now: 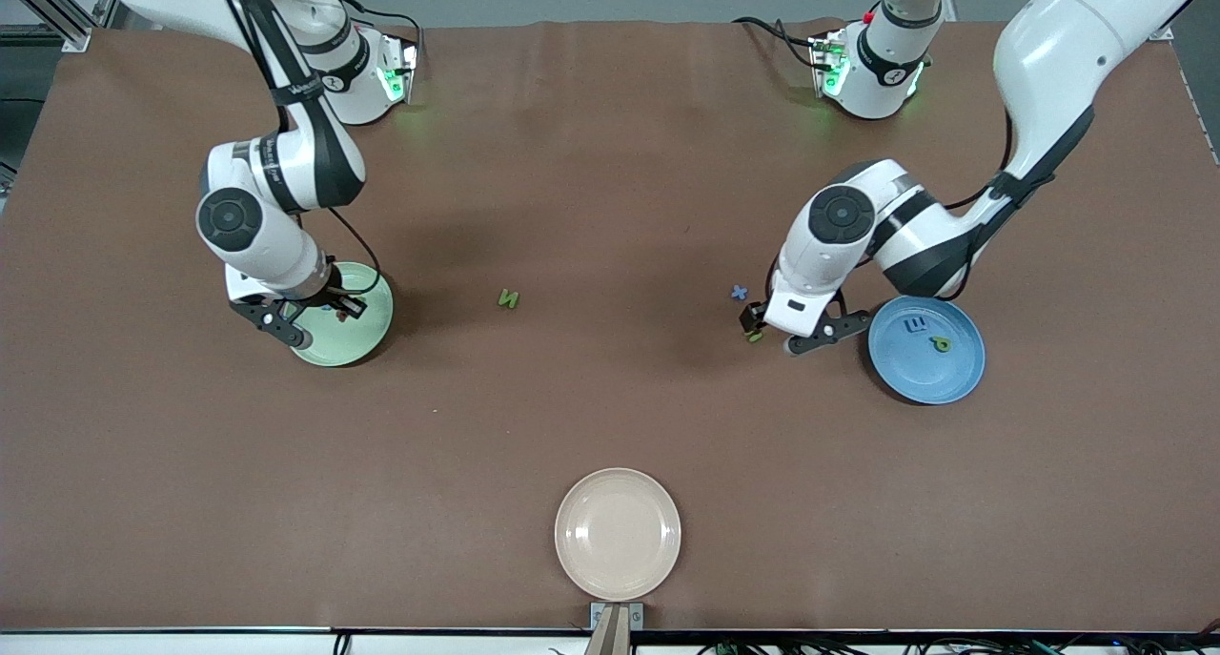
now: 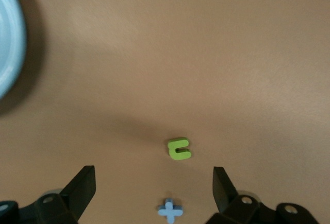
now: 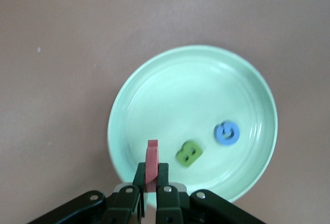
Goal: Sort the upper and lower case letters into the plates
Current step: 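Release the p with the left gripper while the right gripper drops Q, then grasp the green u with the left gripper while the right gripper grasps N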
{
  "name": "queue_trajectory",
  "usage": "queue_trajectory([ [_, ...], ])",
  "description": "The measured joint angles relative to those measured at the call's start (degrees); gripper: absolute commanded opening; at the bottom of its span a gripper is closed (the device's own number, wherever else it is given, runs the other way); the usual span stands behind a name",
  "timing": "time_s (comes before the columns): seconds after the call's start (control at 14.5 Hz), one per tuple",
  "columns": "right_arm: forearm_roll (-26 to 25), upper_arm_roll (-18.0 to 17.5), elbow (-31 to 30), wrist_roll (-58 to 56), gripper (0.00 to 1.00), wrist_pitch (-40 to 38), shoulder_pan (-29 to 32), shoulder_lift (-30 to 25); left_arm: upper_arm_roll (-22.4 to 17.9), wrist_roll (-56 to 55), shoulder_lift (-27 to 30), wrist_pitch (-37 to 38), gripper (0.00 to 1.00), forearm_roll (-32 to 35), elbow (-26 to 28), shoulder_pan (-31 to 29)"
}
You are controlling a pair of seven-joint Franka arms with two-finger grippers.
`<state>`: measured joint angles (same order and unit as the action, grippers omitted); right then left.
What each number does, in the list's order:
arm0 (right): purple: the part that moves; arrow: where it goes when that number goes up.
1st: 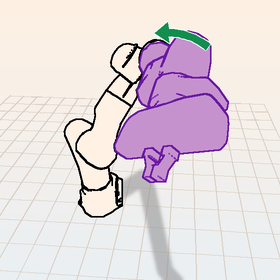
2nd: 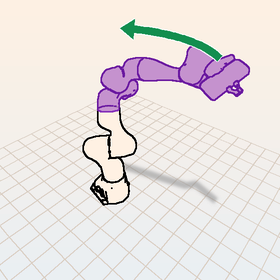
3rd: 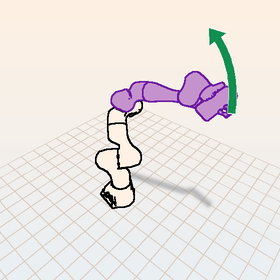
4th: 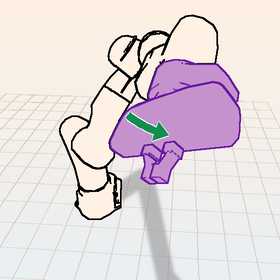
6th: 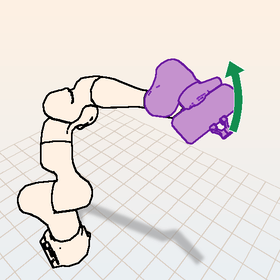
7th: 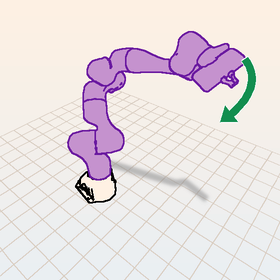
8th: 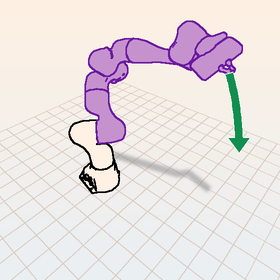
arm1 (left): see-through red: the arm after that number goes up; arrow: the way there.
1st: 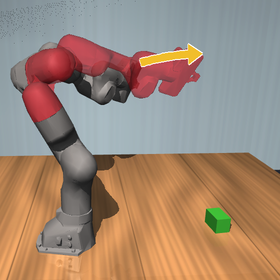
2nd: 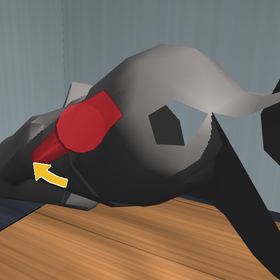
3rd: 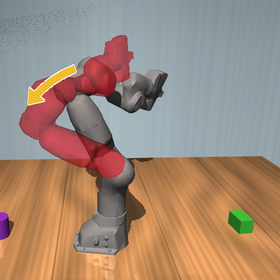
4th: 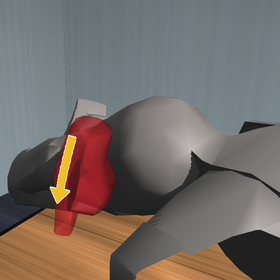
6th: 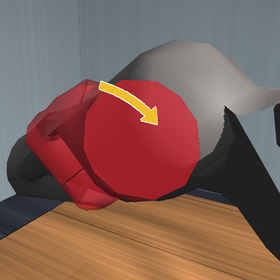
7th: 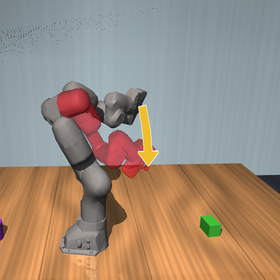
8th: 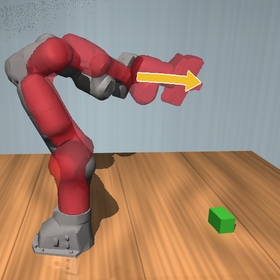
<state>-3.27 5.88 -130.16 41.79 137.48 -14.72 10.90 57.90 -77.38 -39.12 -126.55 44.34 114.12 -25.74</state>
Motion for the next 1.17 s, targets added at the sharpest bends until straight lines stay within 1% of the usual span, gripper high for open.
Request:
queue_trajectory([
  [0.07,-0.04,0.00,-0.34,-0.87,0.18,0.69,0.83,0.03,-2.15,-1.23,-0.78,-1.43,1.00,0.00,-0.39,2.14],
  [0.21,-0.08,-0.02,-0.69,-1.49,0.41,1.00,1.73,0.09,-5.18,-4.01,-1.92,-4.51,1.00,0.00,-0.78,5.17],
  [0.28,-0.09,-0.02,-0.83,-1.64,0.77,1.03,1.98,0.12,-6.15,-4.88,-2.22,-5.28,1.00,0.00,-0.86,6.16],
  [0.34,-0.10,-0.02,-0.93,-1.75,1.00,1.05,2.09,0.17,-6.72,-5.25,-2.39,-5.63,1.00,0.00,-0.89,6.68],
  [0.48,-0.11,-0.06,-0.97,-1.82,1.00,1.12,2.10,0.21,-7.28,-5.43,-2.58,-6.09,0.97,0.00,-0.91,6.88],
  [0.62,-0.11,-0.15,-0.96,-1.87,1.00,1.21,2.10,0.21,-8.23,-5.43,-2.77,-7.10,0.92,0.00,-0.91,7.02],
  [0.69,-0.11,-0.27,-0.94,-1.89,1.00,1.23,2.10,0.21,-8.79,-5.43,-2.95,-7.57,0.88,0.00,-0.91,7.23],
  [0.89,-0.10,-1.09,-0.78,-1.48,1.00,1.34,1.46,0.20,-10.72,-5.43,-3.30,-8.23,0.80,0.00,-0.91,8.85],
  [1.03,-0.07,-1.53,-0.43,1.80,1.00,1.66,-0.87,0.21,-11.36,-5.44,-3.52,-8.25,0.74,0.01,-0.91,9.87],
  [1.17,-0.07,-1.71,0.32,7.13,1.00,1.70,-4.46,0.50,-11.44,-5.47,-3.90,-8.25,0.68,0.01,-0.91,10.21],
])
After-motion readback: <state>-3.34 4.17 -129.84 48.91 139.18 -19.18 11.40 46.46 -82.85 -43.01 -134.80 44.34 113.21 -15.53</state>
